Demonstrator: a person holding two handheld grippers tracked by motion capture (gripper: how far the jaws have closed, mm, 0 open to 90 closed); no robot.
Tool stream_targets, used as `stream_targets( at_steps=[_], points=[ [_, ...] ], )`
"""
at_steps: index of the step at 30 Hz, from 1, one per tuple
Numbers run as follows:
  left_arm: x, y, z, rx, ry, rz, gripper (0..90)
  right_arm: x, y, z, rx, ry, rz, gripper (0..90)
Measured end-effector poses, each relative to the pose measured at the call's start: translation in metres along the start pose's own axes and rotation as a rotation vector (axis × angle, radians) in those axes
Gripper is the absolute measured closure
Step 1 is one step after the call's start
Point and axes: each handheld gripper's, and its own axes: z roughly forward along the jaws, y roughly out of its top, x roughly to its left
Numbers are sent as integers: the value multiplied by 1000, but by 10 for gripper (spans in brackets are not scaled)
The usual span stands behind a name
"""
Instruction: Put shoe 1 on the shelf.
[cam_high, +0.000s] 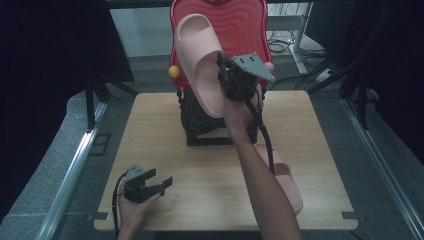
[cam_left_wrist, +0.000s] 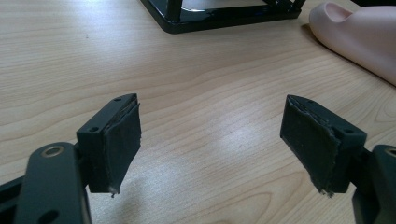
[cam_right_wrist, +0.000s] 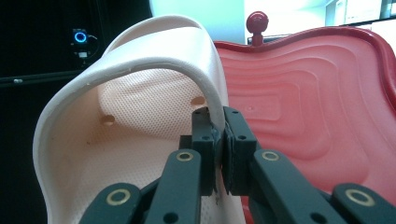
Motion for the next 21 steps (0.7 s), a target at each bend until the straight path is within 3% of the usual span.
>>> stream_targets(
  at_steps=[11, 21],
  points=[
    [1, 0, 0, 0, 0, -5, 206, -1, 8, 21, 14, -17, -7, 848],
    [4, -1, 0, -4, -5, -15, 206, -5, 22, 43, 32, -42, 23, 848]
  ],
)
